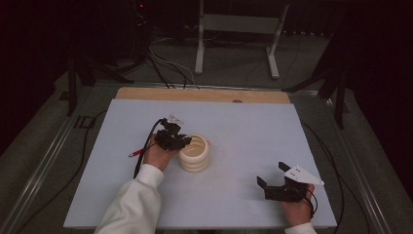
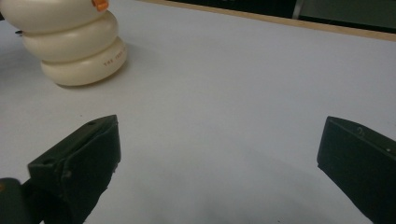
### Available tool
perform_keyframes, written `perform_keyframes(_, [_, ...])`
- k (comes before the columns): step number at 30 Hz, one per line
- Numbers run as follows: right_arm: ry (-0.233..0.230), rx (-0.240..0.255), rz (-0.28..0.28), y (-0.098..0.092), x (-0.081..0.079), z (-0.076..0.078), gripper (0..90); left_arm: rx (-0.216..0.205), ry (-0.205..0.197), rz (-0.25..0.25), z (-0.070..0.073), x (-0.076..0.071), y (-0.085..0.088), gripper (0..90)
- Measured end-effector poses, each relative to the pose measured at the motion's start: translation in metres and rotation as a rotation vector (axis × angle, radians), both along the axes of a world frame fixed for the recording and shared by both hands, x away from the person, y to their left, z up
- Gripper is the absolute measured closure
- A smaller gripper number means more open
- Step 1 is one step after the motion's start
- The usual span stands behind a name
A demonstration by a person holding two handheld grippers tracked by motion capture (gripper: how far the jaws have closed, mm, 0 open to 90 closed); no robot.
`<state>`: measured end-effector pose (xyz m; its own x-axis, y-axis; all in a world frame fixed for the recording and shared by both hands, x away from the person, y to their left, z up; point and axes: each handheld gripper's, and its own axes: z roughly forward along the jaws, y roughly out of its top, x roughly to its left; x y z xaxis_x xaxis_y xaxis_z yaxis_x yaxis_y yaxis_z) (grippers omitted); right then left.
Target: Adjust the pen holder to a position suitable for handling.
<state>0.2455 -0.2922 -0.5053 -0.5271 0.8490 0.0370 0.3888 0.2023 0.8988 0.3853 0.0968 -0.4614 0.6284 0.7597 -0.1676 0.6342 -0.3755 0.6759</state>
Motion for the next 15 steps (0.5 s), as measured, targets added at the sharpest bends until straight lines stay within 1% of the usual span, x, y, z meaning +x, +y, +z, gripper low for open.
perform_keyframes(4, [0.0,0.001,0.001,0.0,0.0,0.0,0.1,-0.027,-0.009,-0.002,-0.003,0.002,-0.002,71.2])
perform_keyframes(7, [0.0,0.001,0.001,0.0,0.0,0.0,0.1,-0.045,-0.023,-0.005,-0.003,0.002,-0.002,60.5])
perform_keyframes(9, [0.0,0.002,0.0,0.0,0.0,0.0,0.1,-0.044,-0.029,-0.004,-0.002,0.002,-0.001,54.4])
perform_keyframes(10, [0.001,0.004,-0.002,0.0,0.0,0.0,0.1,-0.052,-0.04,-0.002,-0.001,0.001,-0.001,54.4])
perform_keyframes(11, [0.001,0.003,-0.002,0.0,0.0,0.0,0.1,-0.051,-0.052,0.001,0.001,0.0,0.0,45.1])
perform_keyframes(15, [0.0,0.002,-0.001,0.0,0.0,0.0,0.1,-0.069,-0.112,0.015,0.008,-0.005,0.002,31.8])
